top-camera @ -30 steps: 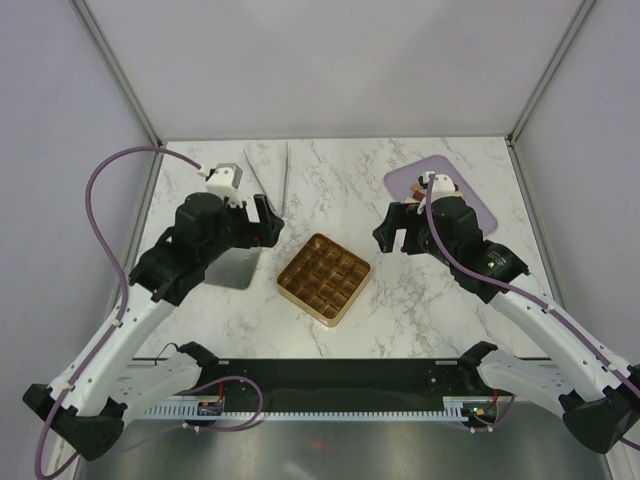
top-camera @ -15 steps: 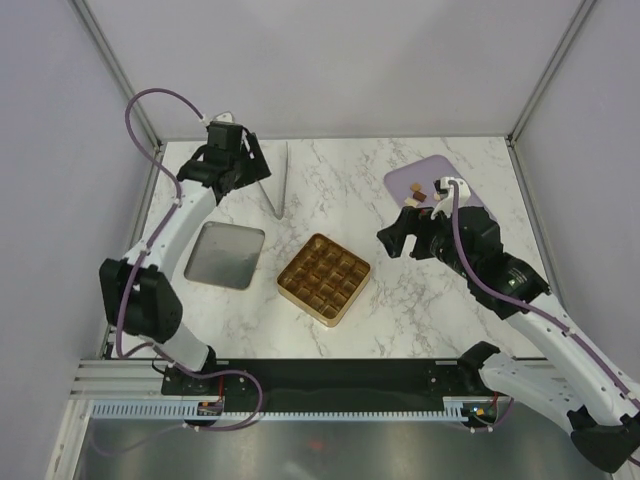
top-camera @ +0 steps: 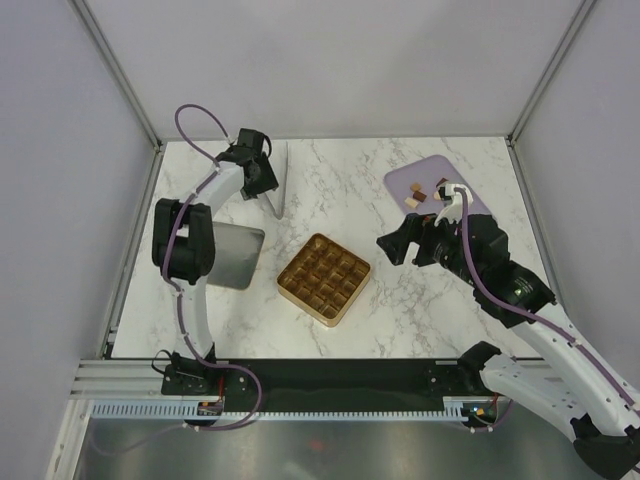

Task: Pack the chocolate

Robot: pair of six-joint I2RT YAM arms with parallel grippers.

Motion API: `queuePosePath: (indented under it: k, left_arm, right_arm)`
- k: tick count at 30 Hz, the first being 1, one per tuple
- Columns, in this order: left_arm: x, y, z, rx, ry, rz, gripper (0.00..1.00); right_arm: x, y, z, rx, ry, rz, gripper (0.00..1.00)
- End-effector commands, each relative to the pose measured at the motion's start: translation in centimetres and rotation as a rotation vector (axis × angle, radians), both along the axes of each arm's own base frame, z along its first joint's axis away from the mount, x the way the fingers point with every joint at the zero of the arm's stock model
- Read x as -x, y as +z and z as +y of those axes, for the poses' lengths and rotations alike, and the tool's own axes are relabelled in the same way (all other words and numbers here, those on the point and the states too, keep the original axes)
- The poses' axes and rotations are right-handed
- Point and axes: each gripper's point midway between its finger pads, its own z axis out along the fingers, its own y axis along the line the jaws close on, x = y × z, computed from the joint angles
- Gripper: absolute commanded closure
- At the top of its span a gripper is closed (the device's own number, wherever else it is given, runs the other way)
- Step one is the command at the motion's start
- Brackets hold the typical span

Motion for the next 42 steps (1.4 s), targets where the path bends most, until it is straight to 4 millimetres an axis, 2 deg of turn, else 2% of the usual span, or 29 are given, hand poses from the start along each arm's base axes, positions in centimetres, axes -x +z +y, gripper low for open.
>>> queuePosePath:
  k: [1, 6, 10, 11, 15, 23, 28, 33, 37, 42]
  left_arm:
    - [-1.5, -0.3, -0.8, 0.065, 0.049, -0.017, 0.39]
    - [-1.5, -2.3, -1.5, 0.081, 0.031, 0.022, 0.47]
    - [-1.6, -2.5, -2.4, 0.118, -0.006, 0.021, 0.56]
    - [-1.5, -2.6, -3.4, 0.135, -0.04, 0.019, 0.59]
    - [-1.5, -3.0, -5.1, 0.151, -0.077, 0.022, 0.64]
    - [-0.9, -3.9, -9.9, 0.221, -0.153, 0.042, 0.68]
    - [-0.9, -4.2, -11.8, 0.249, -0.176, 0.047, 0.72]
    - [-0.5, -3.6, -13.7, 0.27, -0.225, 0.035, 0.73]
    - [0.1, -3.1, -16.6, 0.306, -0.286, 0.024, 0.73]
    - [0.1, -2.9, -19.1, 0.366, -0.305, 0.024, 0.72]
  right_arm:
    - [0.0, 0.6, 0.1, -0.022, 0.005, -0.023, 0.05]
    - [-0.4, -0.7, 0.1, 0.011, -0.001, -0.002, 0.04]
    - [-0.6, -0.9, 0.2, 0.024, 0.002, 0.001, 0.04]
    - [-0.6, -0.9, 0.2, 0.026, 0.001, 0.0, 0.04]
    - [-0.7, -0.9, 0.2, 0.032, 0.003, -0.001, 0.04]
    - [-0.8, -0.7, -0.3, 0.039, -0.016, -0.02, 0.04]
    - [-0.6, -0.5, -0.4, 0.04, -0.017, -0.022, 0.04]
    - [-0.5, 0.1, -0.7, 0.033, -0.029, -0.03, 0.04]
    - [-0.5, -0.1, -0.6, 0.021, -0.036, -0.017, 0.04]
    - [-0.5, -0.1, -0.4, 0.013, -0.034, -0.008, 0.05]
